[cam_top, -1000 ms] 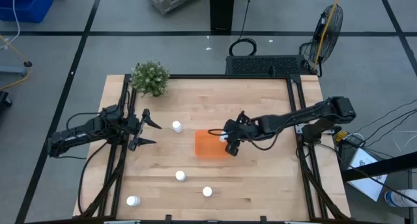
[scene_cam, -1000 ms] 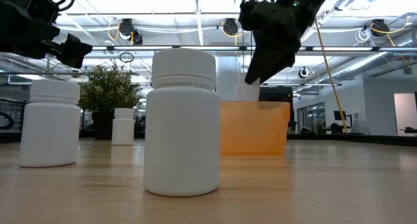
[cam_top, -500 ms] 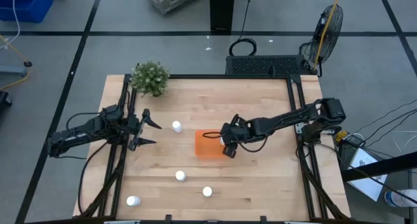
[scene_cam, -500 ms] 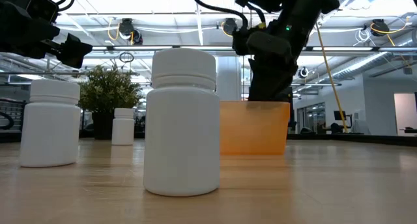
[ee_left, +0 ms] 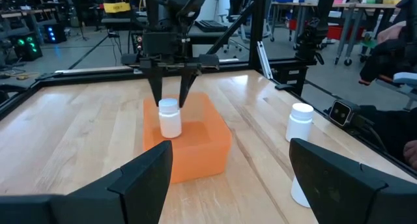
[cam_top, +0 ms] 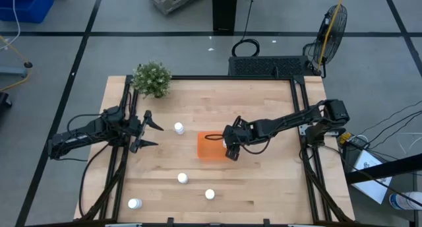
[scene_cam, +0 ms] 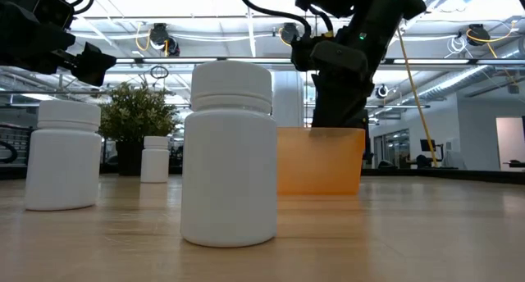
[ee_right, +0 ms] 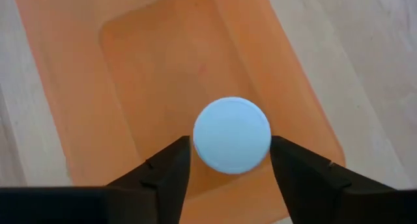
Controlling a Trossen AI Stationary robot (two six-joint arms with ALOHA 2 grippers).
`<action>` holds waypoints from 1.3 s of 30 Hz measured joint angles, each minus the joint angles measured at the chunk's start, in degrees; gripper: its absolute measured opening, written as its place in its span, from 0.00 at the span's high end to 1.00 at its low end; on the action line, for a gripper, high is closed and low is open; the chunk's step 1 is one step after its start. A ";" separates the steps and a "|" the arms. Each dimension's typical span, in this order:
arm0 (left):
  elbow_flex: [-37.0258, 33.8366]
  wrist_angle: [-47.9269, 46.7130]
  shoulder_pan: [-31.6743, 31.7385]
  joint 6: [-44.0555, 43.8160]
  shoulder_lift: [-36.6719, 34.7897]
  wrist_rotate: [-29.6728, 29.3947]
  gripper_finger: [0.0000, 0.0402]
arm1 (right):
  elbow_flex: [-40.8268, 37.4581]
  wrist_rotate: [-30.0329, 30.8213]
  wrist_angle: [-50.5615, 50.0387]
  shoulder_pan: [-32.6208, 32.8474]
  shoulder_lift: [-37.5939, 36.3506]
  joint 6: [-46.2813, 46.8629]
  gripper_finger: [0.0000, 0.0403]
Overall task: Pick and place pill bottles into a basket
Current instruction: Put the white medicine bottle into the orange bin
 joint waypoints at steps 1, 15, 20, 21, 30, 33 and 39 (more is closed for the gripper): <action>0.00 0.00 0.00 0.00 0.00 0.00 0.23 | 0.00 0.02 0.04 0.00 0.00 -0.08 0.47; 0.00 0.00 0.00 0.00 -0.01 -0.02 0.23 | 0.00 0.05 2.32 0.14 -3.16 -2.99 0.40; 0.00 -0.02 0.00 0.00 0.01 0.00 0.23 | -0.02 -5.11 8.88 2.66 -4.11 -8.05 0.39; 0.00 -0.02 0.00 0.00 -0.01 0.00 0.23 | -0.02 -6.55 11.05 3.45 -4.09 -9.17 0.39; 0.00 0.02 -0.02 0.00 -0.01 -0.02 0.23 | -0.09 -8.18 24.02 11.94 -3.06 -10.38 0.42; 0.00 -0.02 0.00 0.00 -0.01 0.00 0.23 | -0.09 -6.54 27.55 15.03 -1.29 -9.46 0.42; 0.00 0.00 -0.02 0.00 -0.01 -0.02 0.23 | -0.10 1.88 32.71 20.23 3.37 -6.54 0.36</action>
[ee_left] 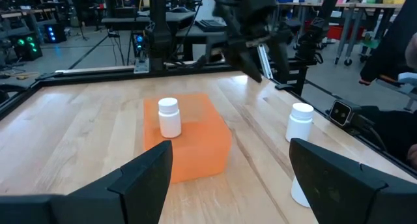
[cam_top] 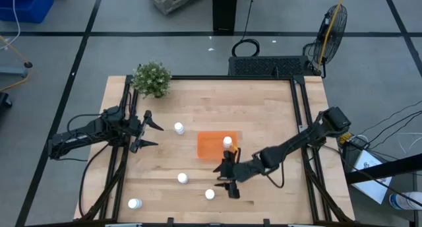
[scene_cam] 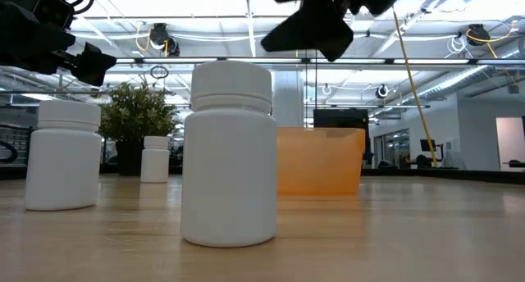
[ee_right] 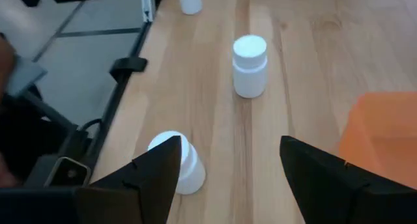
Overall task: Pick and place pill bottles into a basket
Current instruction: Put the white medicine bottle into the orange bin
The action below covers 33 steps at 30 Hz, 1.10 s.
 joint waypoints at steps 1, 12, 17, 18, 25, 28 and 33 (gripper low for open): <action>0.00 -0.02 0.02 0.00 0.00 0.00 0.23 | -0.01 0.22 1.83 0.76 0.88 -0.02 0.34; 0.00 -0.03 0.01 0.00 0.01 0.01 0.23 | 0.03 8.96 11.30 7.24 7.38 -4.30 0.20; 0.00 -0.02 0.00 0.00 0.00 0.02 0.23 | 0.03 10.23 12.69 7.27 10.47 -4.60 0.18; 0.00 -0.02 0.02 0.00 0.00 0.02 0.23 | 0.03 10.21 12.88 7.25 10.96 -4.19 0.18; 0.00 -0.04 0.02 0.00 0.00 0.02 0.23 | 0.03 10.02 16.69 6.98 12.80 -4.42 0.18; 0.00 -0.04 0.02 0.00 0.01 0.00 0.23 | 0.03 8.68 16.86 6.70 12.72 -3.93 0.18; 0.00 -0.02 0.02 0.00 0.00 0.01 0.23 | 0.03 8.35 17.26 6.25 12.88 -3.50 0.18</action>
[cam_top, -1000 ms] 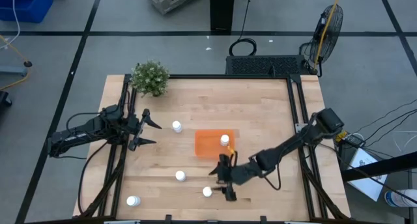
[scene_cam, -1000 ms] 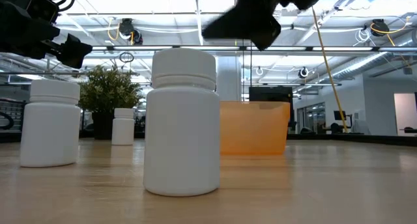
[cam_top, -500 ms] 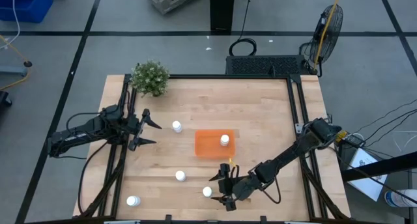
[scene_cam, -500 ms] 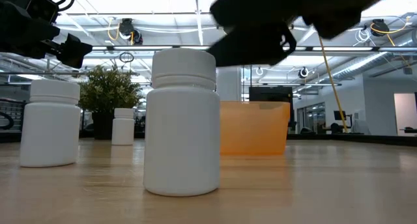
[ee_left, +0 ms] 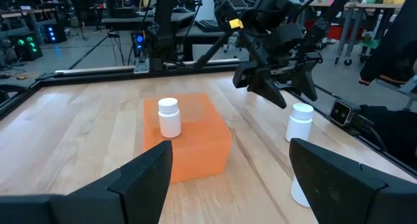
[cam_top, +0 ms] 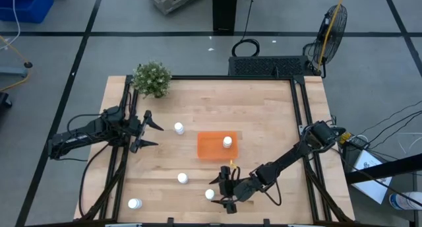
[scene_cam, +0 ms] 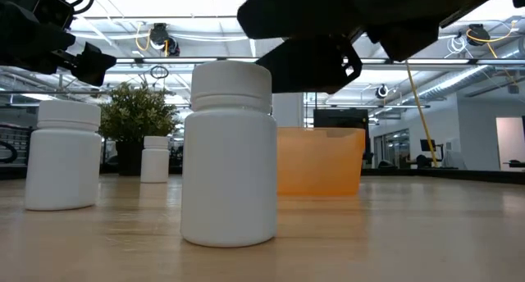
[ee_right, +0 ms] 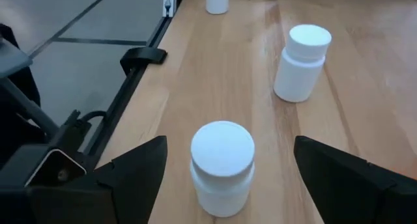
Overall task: Pick and place pill bottles into a basket
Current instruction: Put the white medicine bottle into the orange bin
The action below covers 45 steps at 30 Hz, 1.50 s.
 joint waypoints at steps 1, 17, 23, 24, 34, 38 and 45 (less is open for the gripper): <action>0.00 -0.02 0.00 0.00 0.01 0.01 0.23 | 0.01 -0.72 0.07 -0.19 0.32 0.29 0.18; 0.00 0.01 -0.01 0.00 0.01 0.00 0.23 | 0.02 -4.22 5.53 -1.45 4.47 0.05 0.21; -0.02 0.02 -0.02 0.00 0.02 -0.01 0.23 | 0.04 -4.33 7.33 -1.43 4.43 0.04 0.30; 0.00 0.00 -0.01 0.00 0.00 -0.01 0.23 | 0.04 -4.33 7.26 -1.43 4.43 0.04 0.33; 0.00 0.02 -0.02 0.00 0.02 0.01 0.23 | 0.07 -7.37 6.92 -1.95 4.43 0.64 0.64; 0.00 0.00 -0.02 0.00 0.00 0.01 0.23 | 0.07 -7.24 6.86 -2.08 4.37 0.14 0.64; 0.00 0.00 -0.02 0.00 0.00 0.01 0.23 | 0.02 -0.13 5.83 -2.18 0.14 -5.17 0.62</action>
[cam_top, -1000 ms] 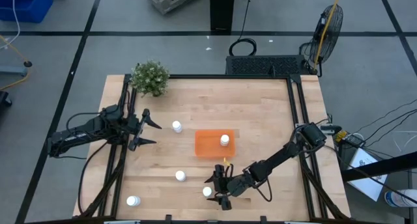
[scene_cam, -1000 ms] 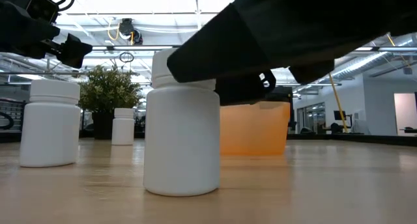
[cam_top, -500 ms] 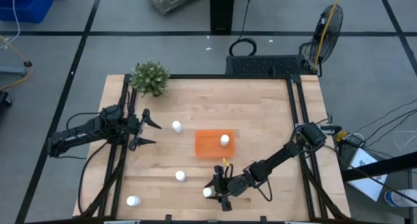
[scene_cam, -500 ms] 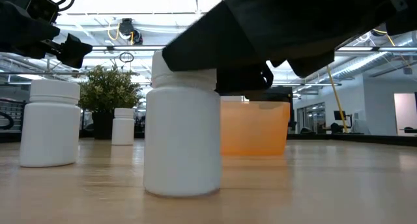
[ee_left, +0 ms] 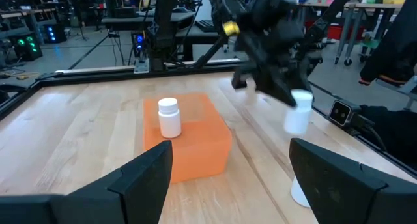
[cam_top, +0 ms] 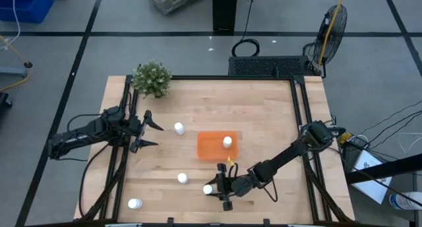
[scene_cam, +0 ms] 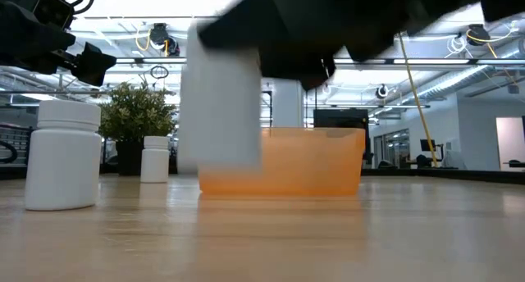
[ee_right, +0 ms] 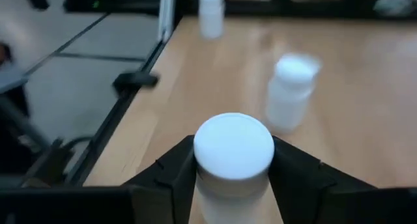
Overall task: Pick and place pill bottles into a basket
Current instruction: Put the white medicine bottle into the orange bin
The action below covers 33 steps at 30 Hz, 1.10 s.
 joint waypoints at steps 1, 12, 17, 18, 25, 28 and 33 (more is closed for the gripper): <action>0.00 0.00 0.00 0.00 0.00 0.00 0.23 | 0.00 1.42 -1.02 -0.02 -1.26 -1.17 0.62; 0.00 0.02 0.00 0.00 0.02 0.00 0.23 | -2.15 21.97 -17.07 -0.79 -15.84 -4.82 0.62; 0.00 -0.01 0.02 0.00 0.01 0.00 0.23 | -7.09 23.45 -16.88 -3.60 -20.84 -2.33 0.63; -0.01 0.03 0.02 0.00 0.02 -0.01 0.23 | -8.44 23.41 -16.70 -4.21 -21.57 -1.29 0.63; 0.00 0.04 0.01 0.00 0.02 -0.02 0.23 | -20.22 22.99 -3.54 -6.87 -23.05 1.30 0.63; 0.00 0.02 0.02 0.00 0.00 0.00 0.23 | -24.45 22.88 2.31 -7.08 -23.03 1.44 0.63; 0.00 0.02 0.02 0.00 0.00 0.00 0.23 | -27.01 21.99 4.04 -7.14 -23.03 5.42 0.62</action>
